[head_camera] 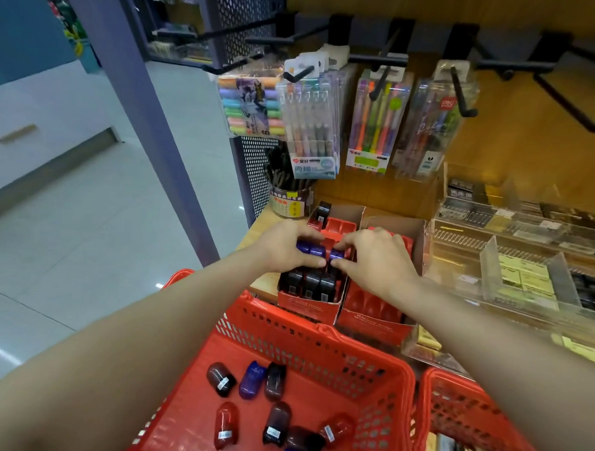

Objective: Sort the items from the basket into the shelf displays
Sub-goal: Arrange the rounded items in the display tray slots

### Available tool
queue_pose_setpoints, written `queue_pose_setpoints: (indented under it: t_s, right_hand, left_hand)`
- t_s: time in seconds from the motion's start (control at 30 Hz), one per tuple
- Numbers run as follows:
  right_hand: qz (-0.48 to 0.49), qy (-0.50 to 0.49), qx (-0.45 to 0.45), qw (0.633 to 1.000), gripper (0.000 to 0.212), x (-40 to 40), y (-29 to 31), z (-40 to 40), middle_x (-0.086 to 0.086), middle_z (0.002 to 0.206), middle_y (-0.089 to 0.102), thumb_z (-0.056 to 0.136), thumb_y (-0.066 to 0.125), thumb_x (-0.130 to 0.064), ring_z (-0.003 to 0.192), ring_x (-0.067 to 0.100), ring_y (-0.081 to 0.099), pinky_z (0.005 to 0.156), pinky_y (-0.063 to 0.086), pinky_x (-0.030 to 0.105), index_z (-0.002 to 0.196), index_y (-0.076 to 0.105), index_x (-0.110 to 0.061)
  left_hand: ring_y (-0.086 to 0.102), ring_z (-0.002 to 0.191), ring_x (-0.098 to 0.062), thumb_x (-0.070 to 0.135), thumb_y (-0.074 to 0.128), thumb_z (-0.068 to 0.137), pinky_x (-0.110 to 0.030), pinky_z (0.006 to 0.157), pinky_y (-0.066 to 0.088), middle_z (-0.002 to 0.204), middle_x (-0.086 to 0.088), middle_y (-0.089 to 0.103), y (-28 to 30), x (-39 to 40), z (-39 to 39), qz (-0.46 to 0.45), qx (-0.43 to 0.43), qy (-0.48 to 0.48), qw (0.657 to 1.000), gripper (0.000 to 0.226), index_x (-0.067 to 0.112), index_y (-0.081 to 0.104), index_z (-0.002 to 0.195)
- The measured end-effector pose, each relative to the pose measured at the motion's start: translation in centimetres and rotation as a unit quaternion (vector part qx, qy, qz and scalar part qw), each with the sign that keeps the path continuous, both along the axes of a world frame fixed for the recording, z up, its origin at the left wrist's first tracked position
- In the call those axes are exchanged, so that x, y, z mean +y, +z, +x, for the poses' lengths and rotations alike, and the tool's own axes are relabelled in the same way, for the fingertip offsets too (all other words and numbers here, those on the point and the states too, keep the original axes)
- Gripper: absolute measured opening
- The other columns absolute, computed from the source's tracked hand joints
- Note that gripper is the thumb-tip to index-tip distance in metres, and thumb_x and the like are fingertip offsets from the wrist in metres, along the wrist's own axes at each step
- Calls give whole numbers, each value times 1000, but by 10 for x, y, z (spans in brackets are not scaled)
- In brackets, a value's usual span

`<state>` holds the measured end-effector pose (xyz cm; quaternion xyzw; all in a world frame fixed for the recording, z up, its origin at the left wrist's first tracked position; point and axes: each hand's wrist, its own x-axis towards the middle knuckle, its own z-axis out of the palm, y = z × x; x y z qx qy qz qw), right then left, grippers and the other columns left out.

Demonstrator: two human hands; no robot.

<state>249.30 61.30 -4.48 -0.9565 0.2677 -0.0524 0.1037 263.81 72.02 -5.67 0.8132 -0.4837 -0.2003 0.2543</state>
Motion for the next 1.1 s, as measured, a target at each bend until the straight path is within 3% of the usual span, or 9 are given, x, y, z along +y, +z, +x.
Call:
queue_pose_setpoints:
  t_s: [0.1, 0.27, 0.4, 0.53, 0.6, 0.7, 0.87, 1.0, 1.1]
  right_hand:
    - [-8, 4, -12, 1000, 30, 1, 2, -3, -4, 119, 69, 91, 65, -43, 118, 23, 55, 99, 40, 44, 118, 68, -33]
    - [6, -18, -28, 999, 30, 7, -1, -3, -3, 116, 70, 89, 68, -39, 116, 23, 56, 100, 42, 42, 119, 69, -33]
    - [4, -33, -33, 999, 29, 7, -4, -2, -1, 113, 71, 88, 69, -40, 114, 24, 55, 98, 42, 41, 116, 71, -34]
    - [4, -52, -29, 998, 28, 8, -5, -1, -2, 113, 70, 88, 70, -40, 116, 23, 55, 98, 38, 40, 115, 70, -34]
    - [2, -60, -27, 998, 28, 9, -6, -1, -3, 112, 70, 89, 69, -39, 116, 22, 56, 97, 37, 39, 116, 69, -35]
    - [1, -55, -23, 998, 29, 8, -6, -1, -2, 114, 69, 91, 66, -38, 116, 23, 55, 97, 36, 41, 119, 66, -35]
    - [-45, -25, -31, 998, 35, 14, -10, -5, -2, 121, 67, 97, 57, -38, 116, 24, 54, 94, 37, 42, 132, 58, -41]
    - [-31, -23, -25, 999, 34, 13, -13, -7, -2, 127, 63, 99, 53, -38, 119, 23, 52, 94, 36, 42, 133, 57, -42]
    - [11, 0, -66, 998, 38, 17, -11, -13, -7, 139, 54, 98, 52, -42, 127, 22, 44, 98, 32, 46, 136, 55, -37]
  left_hand:
    - [60, 111, -16, 19, 76, 86, -30, 99, 45, 113, 2, 70, 2, 5, 2, -60, 6, 8, 998, 23, 18, 76, 109]
    - [64, 99, -20, 13, 79, 83, -37, 92, 50, 103, -2, 74, -2, 5, -3, -70, -27, -5, 997, 22, 17, 78, 104]
    - [64, 94, -11, 17, 79, 83, -27, 88, 49, 100, 5, 74, -9, 6, -3, -83, -23, -2, 996, 23, 21, 78, 106]
    - [54, 80, 9, 20, 79, 83, -6, 72, 38, 88, 23, 63, -15, 8, -1, -83, -23, 4, 996, 24, 22, 77, 107]
    - [56, 87, 7, 20, 78, 84, -13, 81, 43, 99, 13, 70, -13, 9, 3, -81, -14, -6, 997, 25, 20, 77, 109]
    - [61, 104, -14, 14, 73, 88, -28, 96, 45, 112, -2, 71, -12, 12, 6, -80, -25, -49, 995, 28, 17, 74, 116]
    - [54, 96, -8, 15, 70, 90, -18, 87, 39, 98, 11, 60, -18, 18, 3, -100, 1, -25, 995, 29, 20, 72, 118]
    - [57, 104, -13, 15, 69, 91, -20, 84, 46, 110, 5, 65, -17, 15, 5, -75, 51, -11, 996, 29, 21, 71, 120]
    - [52, 111, -11, 26, 74, 88, -27, 91, 45, 120, 9, 60, -12, 26, 3, -114, 24, 11, 993, 37, 23, 68, 124]
